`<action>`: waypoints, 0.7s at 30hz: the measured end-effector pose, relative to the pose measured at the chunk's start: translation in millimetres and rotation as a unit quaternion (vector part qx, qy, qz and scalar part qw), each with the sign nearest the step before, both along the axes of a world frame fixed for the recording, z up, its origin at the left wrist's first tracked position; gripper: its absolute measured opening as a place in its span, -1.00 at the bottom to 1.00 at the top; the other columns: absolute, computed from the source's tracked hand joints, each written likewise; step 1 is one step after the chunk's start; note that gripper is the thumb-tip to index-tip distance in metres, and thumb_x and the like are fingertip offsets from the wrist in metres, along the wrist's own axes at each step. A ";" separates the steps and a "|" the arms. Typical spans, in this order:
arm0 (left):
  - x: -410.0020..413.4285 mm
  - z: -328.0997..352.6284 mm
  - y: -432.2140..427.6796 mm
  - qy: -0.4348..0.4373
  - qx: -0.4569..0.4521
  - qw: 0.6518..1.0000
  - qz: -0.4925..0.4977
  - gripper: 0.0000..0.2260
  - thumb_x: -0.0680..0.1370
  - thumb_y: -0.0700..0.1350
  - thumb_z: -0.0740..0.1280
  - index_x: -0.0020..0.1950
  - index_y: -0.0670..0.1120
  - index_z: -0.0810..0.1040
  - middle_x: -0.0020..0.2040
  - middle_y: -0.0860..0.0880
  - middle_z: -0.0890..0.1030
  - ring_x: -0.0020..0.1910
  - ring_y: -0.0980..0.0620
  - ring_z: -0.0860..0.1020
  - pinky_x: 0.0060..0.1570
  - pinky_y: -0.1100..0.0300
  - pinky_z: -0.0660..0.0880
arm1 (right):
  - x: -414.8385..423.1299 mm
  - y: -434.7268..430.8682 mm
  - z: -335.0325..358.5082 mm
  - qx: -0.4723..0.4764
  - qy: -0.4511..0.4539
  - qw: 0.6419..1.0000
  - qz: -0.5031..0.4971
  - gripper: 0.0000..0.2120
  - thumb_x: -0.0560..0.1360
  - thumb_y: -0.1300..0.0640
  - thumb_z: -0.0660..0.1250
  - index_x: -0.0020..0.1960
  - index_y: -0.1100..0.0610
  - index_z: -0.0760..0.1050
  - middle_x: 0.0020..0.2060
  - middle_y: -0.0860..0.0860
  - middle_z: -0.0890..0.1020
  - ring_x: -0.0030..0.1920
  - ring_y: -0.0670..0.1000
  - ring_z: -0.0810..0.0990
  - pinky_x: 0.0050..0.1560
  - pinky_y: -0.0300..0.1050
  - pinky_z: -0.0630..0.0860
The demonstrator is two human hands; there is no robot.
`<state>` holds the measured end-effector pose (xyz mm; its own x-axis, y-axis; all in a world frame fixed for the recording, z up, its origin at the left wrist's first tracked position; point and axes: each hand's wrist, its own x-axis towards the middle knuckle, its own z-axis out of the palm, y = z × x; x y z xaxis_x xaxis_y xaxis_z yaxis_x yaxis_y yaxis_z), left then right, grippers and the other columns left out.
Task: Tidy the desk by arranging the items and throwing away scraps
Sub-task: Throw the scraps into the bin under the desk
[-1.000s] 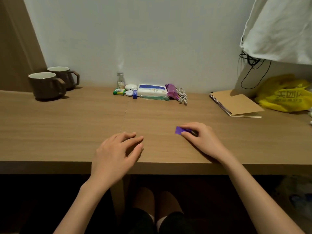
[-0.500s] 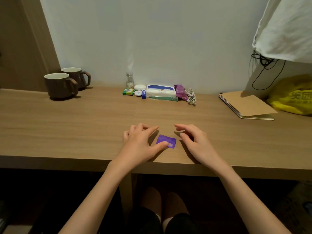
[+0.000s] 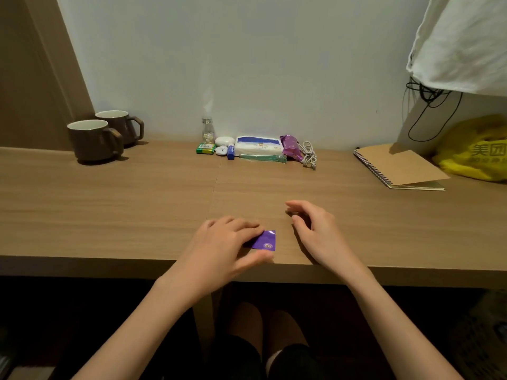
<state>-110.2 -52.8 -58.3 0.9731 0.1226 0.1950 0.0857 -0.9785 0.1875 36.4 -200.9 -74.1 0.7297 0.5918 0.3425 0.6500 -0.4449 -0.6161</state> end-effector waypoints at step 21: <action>-157.1 -38.6 69.6 -0.318 -0.219 0.901 0.198 -0.94 0.52 0.01 0.25 -0.04 0.06 0.46 -0.14 0.10 0.60 -0.20 0.13 0.59 -0.30 0.25 0.51 | -76.2 55.6 7.7 -0.150 -0.174 0.957 0.175 -0.52 0.53 -0.31 0.04 0.37 -0.15 0.35 0.27 -0.21 0.49 0.28 -0.14 0.37 0.21 -0.17 0.34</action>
